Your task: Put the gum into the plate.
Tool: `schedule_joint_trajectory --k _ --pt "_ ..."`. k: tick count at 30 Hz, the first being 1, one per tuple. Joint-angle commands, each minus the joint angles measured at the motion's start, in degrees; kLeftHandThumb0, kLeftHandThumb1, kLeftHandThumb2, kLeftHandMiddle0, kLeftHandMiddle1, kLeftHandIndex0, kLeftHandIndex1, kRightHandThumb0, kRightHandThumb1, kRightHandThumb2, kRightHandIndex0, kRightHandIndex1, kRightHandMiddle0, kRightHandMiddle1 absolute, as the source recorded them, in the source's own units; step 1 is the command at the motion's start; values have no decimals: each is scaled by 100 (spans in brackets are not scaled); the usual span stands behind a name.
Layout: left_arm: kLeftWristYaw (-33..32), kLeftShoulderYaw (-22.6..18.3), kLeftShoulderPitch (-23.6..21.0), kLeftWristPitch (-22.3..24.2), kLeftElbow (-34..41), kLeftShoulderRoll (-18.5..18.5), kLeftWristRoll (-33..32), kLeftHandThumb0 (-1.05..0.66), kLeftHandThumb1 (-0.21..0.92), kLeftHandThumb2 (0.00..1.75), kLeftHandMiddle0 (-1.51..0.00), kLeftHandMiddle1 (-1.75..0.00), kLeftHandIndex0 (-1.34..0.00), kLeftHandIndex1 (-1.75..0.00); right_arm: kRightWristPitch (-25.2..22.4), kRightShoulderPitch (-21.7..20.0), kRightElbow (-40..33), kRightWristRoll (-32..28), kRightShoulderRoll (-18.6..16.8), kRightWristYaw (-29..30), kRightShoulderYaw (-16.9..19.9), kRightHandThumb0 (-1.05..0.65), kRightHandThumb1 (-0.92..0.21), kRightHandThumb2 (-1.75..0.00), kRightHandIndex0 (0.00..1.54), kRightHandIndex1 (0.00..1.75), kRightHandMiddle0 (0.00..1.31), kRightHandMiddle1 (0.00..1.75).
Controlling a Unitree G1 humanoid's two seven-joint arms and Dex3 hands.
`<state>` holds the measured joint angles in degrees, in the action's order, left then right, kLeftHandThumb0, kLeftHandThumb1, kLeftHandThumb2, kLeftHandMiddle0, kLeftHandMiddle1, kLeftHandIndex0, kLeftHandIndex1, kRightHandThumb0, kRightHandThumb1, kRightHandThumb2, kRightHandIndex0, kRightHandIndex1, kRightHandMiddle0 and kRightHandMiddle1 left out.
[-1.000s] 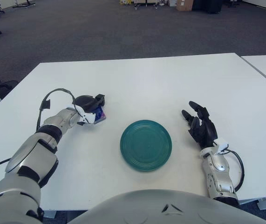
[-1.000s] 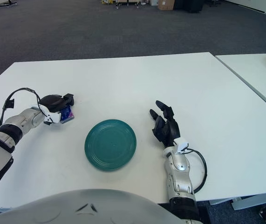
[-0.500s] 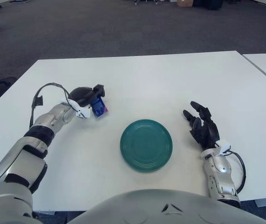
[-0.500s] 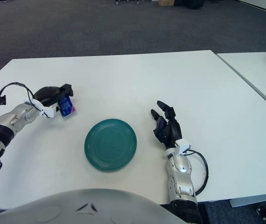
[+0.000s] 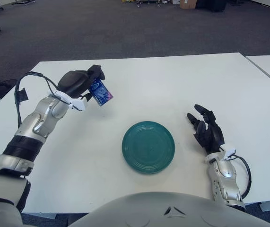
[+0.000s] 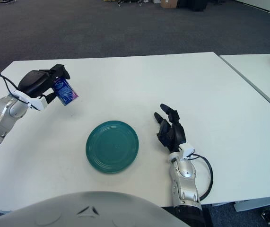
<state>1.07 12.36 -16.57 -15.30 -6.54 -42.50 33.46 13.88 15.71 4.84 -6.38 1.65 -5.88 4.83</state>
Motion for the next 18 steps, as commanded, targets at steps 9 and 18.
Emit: schedule_joint_trajectory --k 9,18 --pt "629 19 451 329 966 206 189 0 12 150 -80 -159 -56 -175 -882 766 536 5 -63 103 0 -80 -92 -88 49 0 0 76" --pt "1126 469 743 383 2005 510 674 0 9 153 -79 -161 -60 -175 -777 727 679 112 -24 101 -18 -82 -92 -89 47 0 0 72"
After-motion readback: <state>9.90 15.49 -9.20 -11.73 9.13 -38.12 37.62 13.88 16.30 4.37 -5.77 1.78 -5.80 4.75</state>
